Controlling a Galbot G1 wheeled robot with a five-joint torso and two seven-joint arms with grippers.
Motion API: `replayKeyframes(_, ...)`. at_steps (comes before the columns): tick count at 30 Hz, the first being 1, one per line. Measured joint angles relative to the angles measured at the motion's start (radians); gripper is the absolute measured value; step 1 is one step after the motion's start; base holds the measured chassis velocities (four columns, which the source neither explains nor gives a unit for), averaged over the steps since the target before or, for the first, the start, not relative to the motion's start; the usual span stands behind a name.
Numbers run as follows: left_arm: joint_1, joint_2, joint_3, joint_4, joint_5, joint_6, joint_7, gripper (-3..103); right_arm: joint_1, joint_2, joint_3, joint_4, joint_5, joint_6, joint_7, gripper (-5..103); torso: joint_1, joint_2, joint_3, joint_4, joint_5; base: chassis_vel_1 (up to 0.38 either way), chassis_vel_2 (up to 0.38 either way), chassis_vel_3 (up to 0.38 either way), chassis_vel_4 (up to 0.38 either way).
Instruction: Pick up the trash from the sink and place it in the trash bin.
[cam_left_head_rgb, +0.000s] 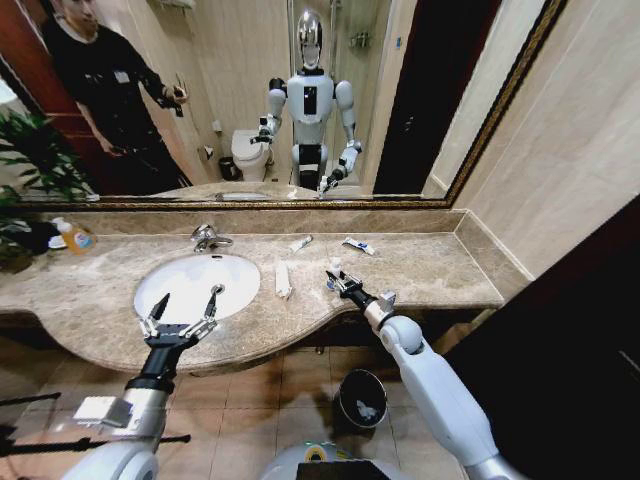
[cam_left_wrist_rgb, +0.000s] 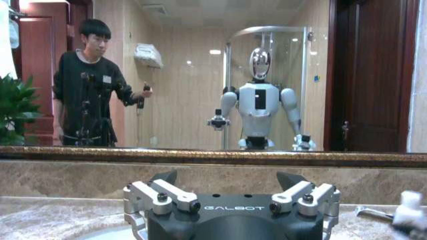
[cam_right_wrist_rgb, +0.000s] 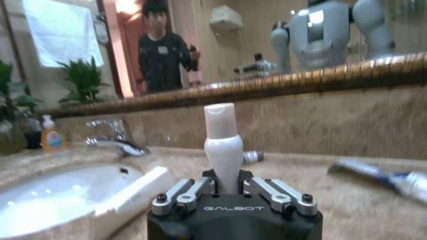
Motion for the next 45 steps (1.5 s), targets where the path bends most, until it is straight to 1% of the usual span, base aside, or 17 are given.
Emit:
replayKeyframes(1,0.000,0.000,0.000,0.000,0.000,0.000,0.000,100,-0.028,-0.034,0.031,0.059,0.030,-0.017,-0.021,14,0.000,0.000,0.000,0.0000,0.0001,0.000,0.000,0.000,0.000)
replayKeyframes(2,0.000,0.000,0.000,0.000,0.000,0.000,0.000,100,-0.028,-0.034,0.031,0.059,0.030,-0.017,-0.021,14,0.000,0.000,0.000,0.0000,0.0001,0.000,0.000,0.000,0.000)
replayKeyframes(4,0.000,0.000,0.000,0.000,0.000,0.000,0.000,100,-0.097,-0.119,0.087,0.187,0.094,-0.051,-0.049,14,0.000,0.000,0.000,-0.0003,-0.0002,0.000,0.000,0.000,0.000)
replayKeyframes(5,0.000,0.000,0.000,0.000,0.000,0.000,0.000,100,-0.097,-0.119,0.087,0.187,0.094,-0.051,-0.049,14,0.000,0.000,0.000,-0.0003,-0.0002,0.000,0.000,0.000,0.000)
replayKeyframes(8,0.000,0.000,0.000,0.000,0.000,0.000,0.000,100,-0.269,-0.255,0.225,0.366,0.206,-0.093,-0.071,14,0.000,0.000,0.000,-0.0005,-0.0001,0.000,0.000,0.000,0.000)
replayKeyframes(12,0.000,0.000,0.000,0.000,0.000,0.000,0.000,100,-0.380,-0.298,0.313,0.417,0.229,-0.111,-0.112,14,0.000,0.000,0.000,-0.0005,-0.0002,0.000,0.000,0.000,0.000)
replayKeyframes(15,0.000,0.000,0.000,0.000,0.000,0.000,0.000,100,-0.497,-0.308,0.374,0.408,0.208,-0.121,-0.187,14,0.000,0.000,0.000,-0.0004,-0.0004,0.000,0.000,0.000,0.000)
replayKeyframes(18,0.000,0.000,0.000,0.000,0.000,0.000,0.000,100,-0.551,-0.279,0.379,0.349,0.139,-0.095,-0.222,14,0.000,0.000,0.000,-0.0004,-0.0001,0.000,0.000,0.000,0.000)
replayKeyframes(20,0.000,0.000,0.000,0.000,0.000,0.000,0.000,100,-0.588,-0.224,0.356,0.215,0.034,-0.011,-0.253,14,0.000,0.000,0.000,-0.0004,-0.0002,0.000,0.000,0.000,0.000)
replayKeyframes(21,0.000,0.000,0.000,0.000,0.000,0.000,0.000,100,-0.588,-0.224,0.356,0.215,0.034,-0.011,-0.253,14,0.000,0.000,0.000,-0.0004,-0.0002,0.000,0.000,0.000,0.000)
replayKeyframes(25,0.000,0.000,0.000,0.000,0.000,0.000,0.000,100,-0.529,-0.114,0.305,-0.135,-0.141,0.141,-0.264,14,0.000,0.000,0.000,-0.0004,0.0000,0.000,0.000,0.000,0.000)
replayKeyframes(27,0.000,0.000,0.000,0.000,0.000,0.000,0.000,100,-0.507,-0.095,0.299,-0.209,-0.178,0.176,-0.264,14,0.000,0.000,0.000,-0.0003,-0.0002,0.000,0.000,0.000,0.000)
replayKeyframes(28,0.000,0.000,0.000,0.000,0.000,0.000,0.000,100,-0.463,-0.055,0.291,-0.357,-0.254,0.235,-0.274,14,0.000,0.000,0.000,-0.0003,0.0000,0.000,0.000,0.000,0.000)
replayKeyframes(29,0.000,0.000,0.000,0.000,0.000,0.000,0.000,100,-0.463,-0.055,0.291,-0.357,-0.254,0.235,-0.274,14,0.000,0.000,0.000,-0.0003,0.0000,0.000,0.000,0.000,0.000)
replayKeyframes(37,0.000,0.000,0.000,0.000,0.000,0.000,0.000,100,-0.325,0.119,0.271,-0.681,-0.410,0.357,-0.238,14,0.000,0.000,0.000,-0.0001,0.0000,0.000,0.000,0.000,0.000)
replayKeyframes(43,0.000,0.000,0.000,0.000,0.000,0.000,0.000,100,-0.307,0.163,0.266,-0.699,-0.443,0.364,-0.212,13,0.000,0.000,0.000,-0.0003,-0.0008,0.000,0.000,0.000,0.000)
replayKeyframes(45,0.000,0.000,0.000,0.000,0.000,0.000,0.000,100,-0.292,0.168,0.270,-0.716,-0.467,0.378,-0.208,23,0.000,0.000,0.000,-0.0002,-0.0005,0.000,0.000,0.000,0.000)
